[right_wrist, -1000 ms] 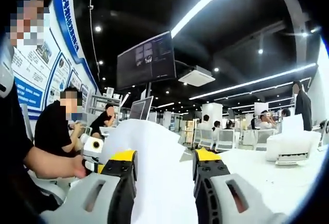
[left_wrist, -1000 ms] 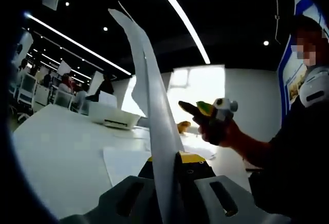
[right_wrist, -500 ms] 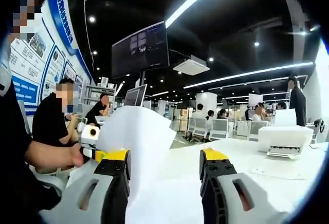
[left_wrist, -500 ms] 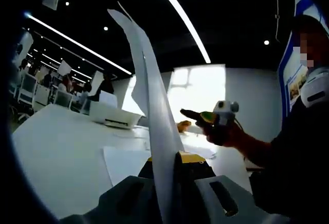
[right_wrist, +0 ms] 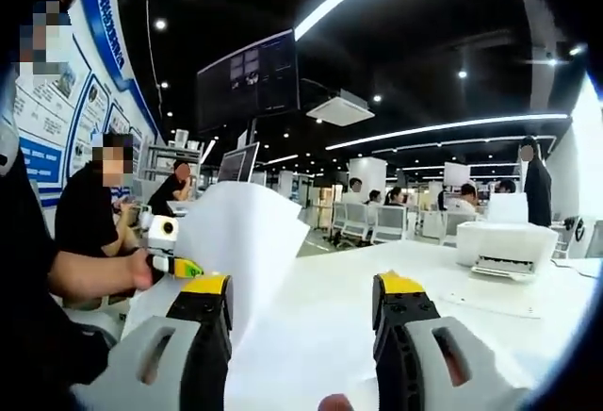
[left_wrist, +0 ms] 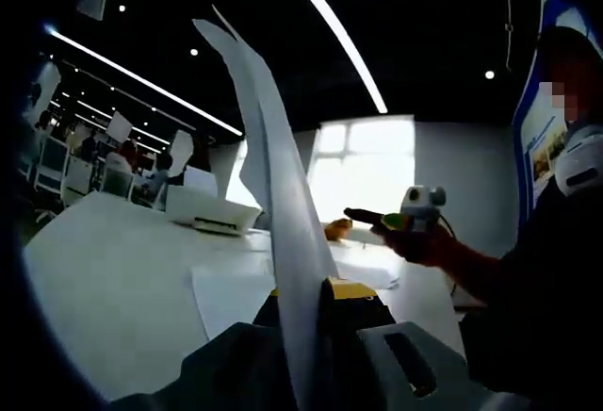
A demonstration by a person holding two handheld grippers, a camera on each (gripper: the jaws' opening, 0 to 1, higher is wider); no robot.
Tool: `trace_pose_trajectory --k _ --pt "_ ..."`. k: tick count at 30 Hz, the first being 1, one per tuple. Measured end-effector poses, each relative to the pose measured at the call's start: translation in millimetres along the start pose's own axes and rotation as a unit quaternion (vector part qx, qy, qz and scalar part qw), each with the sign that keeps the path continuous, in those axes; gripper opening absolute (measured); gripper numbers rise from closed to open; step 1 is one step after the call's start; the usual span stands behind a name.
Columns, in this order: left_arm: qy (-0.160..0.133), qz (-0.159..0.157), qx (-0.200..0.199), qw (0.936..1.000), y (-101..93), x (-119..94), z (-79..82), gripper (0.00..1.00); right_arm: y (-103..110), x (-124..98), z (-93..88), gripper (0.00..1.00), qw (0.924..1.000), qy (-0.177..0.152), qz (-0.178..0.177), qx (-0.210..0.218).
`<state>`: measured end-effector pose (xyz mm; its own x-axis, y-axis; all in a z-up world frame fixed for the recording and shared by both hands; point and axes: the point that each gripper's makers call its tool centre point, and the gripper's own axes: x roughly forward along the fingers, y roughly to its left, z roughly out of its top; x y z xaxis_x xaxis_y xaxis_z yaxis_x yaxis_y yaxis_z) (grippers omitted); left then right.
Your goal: Organize the stack of printing papers by aligning and flattening the scattered papers on the table
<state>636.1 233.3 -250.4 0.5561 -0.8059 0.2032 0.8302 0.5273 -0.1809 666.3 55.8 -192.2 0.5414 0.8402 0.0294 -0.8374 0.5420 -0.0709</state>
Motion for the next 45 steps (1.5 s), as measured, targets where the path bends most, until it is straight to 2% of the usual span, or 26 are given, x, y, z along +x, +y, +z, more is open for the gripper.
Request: trace_pose_trajectory --k 9,15,29,39,45 --pt "-0.001 0.000 -0.003 1.0000 0.8 -0.4 0.3 0.06 -4.8 -21.2 -5.9 0.55 0.9995 0.029 -0.012 0.000" --pt "0.005 0.003 -0.002 1.0000 1.4 0.0 -1.7 0.06 -9.9 -35.8 0.7 0.55 0.9995 0.024 -0.022 -0.004" --pt "0.007 0.005 -0.003 1.0000 2.9 0.2 -2.8 0.07 -30.0 -60.5 -17.9 0.54 0.9982 0.045 -0.040 0.003" --pt "0.011 0.007 -0.002 0.9999 2.4 0.9 -4.1 0.07 -27.1 -82.0 -17.3 0.54 0.9971 0.055 -0.052 0.001" --pt "0.012 0.009 -0.001 0.9999 1.9 1.3 -4.7 0.07 -41.1 -93.9 -16.0 0.54 0.9966 0.053 -0.063 0.002"
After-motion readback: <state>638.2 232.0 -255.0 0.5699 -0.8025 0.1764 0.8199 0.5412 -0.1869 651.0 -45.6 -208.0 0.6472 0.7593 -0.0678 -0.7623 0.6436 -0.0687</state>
